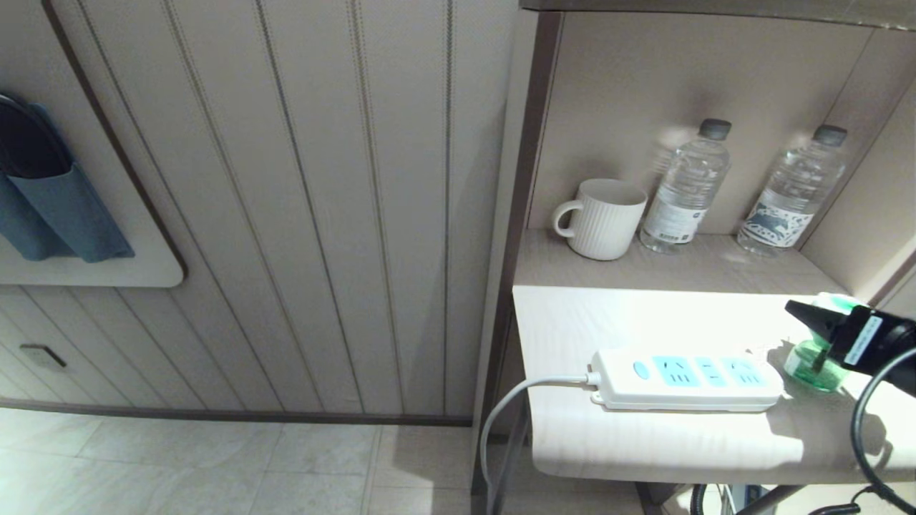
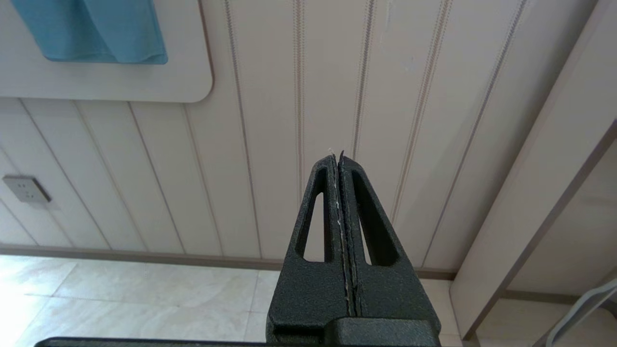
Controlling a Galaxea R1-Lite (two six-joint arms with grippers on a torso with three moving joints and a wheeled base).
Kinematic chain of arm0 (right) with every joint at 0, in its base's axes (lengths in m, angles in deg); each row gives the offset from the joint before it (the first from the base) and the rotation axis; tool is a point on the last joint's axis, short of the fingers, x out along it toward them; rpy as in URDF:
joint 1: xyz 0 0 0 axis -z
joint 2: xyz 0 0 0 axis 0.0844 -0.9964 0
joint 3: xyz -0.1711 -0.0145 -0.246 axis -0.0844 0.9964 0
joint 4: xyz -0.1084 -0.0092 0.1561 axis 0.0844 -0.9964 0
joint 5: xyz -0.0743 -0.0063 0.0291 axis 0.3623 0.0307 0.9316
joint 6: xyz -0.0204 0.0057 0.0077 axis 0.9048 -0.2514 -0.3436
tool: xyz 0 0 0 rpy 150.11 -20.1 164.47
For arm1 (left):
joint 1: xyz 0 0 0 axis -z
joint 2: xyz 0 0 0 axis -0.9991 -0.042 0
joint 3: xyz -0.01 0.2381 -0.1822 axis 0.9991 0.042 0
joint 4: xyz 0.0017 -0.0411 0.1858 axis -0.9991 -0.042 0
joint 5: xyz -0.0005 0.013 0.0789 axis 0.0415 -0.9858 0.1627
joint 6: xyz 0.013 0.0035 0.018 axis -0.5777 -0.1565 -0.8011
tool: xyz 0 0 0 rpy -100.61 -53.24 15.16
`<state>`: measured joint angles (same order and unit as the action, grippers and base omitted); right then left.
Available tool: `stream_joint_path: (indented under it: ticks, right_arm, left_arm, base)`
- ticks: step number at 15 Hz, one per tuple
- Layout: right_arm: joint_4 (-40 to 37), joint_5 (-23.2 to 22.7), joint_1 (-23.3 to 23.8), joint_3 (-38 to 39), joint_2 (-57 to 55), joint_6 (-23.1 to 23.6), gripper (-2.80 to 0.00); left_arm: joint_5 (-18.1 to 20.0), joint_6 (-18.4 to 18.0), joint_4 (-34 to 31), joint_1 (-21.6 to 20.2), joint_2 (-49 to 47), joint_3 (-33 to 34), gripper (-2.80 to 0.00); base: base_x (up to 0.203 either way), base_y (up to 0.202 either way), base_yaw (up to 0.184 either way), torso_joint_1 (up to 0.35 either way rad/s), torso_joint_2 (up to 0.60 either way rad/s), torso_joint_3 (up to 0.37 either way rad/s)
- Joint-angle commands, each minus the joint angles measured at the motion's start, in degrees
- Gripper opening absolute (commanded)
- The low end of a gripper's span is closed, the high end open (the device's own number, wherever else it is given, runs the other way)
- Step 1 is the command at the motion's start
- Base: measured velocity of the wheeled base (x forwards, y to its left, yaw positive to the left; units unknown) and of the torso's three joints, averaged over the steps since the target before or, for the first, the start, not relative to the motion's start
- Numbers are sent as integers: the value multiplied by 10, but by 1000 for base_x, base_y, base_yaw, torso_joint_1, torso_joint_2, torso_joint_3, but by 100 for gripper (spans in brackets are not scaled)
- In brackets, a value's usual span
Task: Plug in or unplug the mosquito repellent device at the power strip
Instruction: Pick up the mosquito repellent liquid, then insert the plug into the socket
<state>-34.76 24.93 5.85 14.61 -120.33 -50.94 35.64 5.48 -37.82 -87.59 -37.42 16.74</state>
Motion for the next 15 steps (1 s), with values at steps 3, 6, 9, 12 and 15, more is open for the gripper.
stream_joint_path:
  ticks: [3,6,9,12,15]
  right_arm:
    - [-21,-1,-2,-33,-4,-3,-280]
    - [-106,-2,-3,-79,-13,-36,-280]
    - [-236,-21,-1,-151,-37,-72,-280]
    - [-330,-29,-3,-208,-34,-72,-280]
    - [-406,-59,-7,-257,-27,-71,-280]
  left_arm:
    - [0,0,1,0,0,0,-280]
    - [0,0,1,0,0,0,-280]
    - [0,0,1,0,0,0,-280]
    - [0,0,1,0,0,0,-280]
    - [0,0,1,0,0,0,-280]
  base:
    - [0,0,0,0,0,0]
    - [0,0,0,0,0,0]
    - [0,0,0,0,0,0]
    - [0,0,0,0,0,0]
    - [0,0,0,0,0,0]
